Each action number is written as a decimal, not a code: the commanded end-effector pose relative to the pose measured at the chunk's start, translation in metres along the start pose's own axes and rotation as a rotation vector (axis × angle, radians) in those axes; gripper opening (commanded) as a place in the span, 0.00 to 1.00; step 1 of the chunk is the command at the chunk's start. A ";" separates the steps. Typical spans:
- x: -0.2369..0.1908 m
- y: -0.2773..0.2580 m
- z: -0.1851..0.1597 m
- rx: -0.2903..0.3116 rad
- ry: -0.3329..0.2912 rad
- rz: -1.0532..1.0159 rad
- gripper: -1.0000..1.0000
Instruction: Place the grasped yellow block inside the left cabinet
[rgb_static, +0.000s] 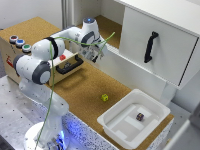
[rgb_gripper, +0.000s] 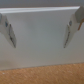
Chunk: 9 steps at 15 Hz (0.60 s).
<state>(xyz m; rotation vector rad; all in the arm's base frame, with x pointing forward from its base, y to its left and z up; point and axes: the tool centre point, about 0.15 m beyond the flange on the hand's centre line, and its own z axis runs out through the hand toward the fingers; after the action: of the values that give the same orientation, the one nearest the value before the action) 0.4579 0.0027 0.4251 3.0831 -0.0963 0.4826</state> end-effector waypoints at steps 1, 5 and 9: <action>-0.050 0.065 0.054 -0.058 -0.086 0.043 1.00; -0.107 0.089 0.081 -0.128 -0.163 0.034 1.00; -0.143 0.117 0.115 -0.154 -0.215 0.064 1.00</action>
<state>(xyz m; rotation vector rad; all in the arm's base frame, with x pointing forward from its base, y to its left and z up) 0.3890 -0.0780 0.3212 3.0177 -0.2130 0.1112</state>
